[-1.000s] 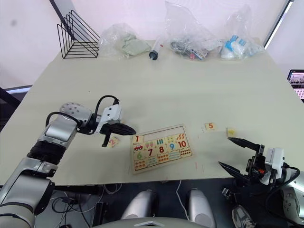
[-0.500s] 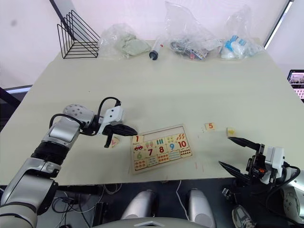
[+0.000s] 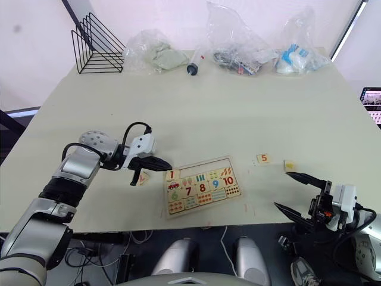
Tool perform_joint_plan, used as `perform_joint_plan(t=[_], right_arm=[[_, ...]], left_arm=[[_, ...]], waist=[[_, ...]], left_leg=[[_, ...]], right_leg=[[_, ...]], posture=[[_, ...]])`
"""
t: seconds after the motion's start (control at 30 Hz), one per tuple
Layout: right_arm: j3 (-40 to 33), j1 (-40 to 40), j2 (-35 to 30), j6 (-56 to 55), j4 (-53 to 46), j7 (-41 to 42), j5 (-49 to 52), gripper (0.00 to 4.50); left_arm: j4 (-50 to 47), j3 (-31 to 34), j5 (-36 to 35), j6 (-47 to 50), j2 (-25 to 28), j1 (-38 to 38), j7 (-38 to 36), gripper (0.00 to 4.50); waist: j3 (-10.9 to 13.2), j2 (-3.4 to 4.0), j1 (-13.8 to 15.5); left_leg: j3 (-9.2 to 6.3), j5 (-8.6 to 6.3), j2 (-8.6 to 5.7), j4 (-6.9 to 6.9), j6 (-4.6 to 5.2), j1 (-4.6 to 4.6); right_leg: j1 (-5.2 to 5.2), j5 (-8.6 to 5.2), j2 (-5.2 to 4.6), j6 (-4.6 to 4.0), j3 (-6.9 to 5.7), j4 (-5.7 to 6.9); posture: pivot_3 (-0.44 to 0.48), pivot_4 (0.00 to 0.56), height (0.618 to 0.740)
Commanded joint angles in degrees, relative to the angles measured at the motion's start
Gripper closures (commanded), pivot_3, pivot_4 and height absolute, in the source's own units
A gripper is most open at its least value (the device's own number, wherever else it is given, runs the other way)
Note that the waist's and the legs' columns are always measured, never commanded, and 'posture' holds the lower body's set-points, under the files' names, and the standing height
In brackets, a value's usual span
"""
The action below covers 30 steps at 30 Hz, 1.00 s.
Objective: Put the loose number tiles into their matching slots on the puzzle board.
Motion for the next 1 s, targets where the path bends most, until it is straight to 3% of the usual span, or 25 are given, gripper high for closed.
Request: perform_joint_plan(t=[0.03,1.0], right_arm=[[-1.6,0.1,-0.7,-0.8,-1.5,0.0,0.8,0.0],[-1.3,0.2,-0.3,-1.0,-0.9,0.0,0.5,0.0]], left_arm=[[0.4,1.3,-0.1,-1.1,0.6,0.3,-0.5,4.48],[-0.5,2.9,-1.9,-1.9,0.2,1.3,-2.1,4.48]], waist=[[0.0,0.0,0.0],[0.0,0.0,0.0]], left_leg=[[0.0,0.0,0.0,0.0,0.0,0.0],[-0.01,0.0,0.0,0.0,0.0,0.0]], right_leg=[[0.0,0.0,0.0,0.0,0.0,0.0],[0.0,0.0,0.0,0.0,0.0,0.01]], posture=[[0.0,0.15,0.74],[0.0,0.15,0.74]])
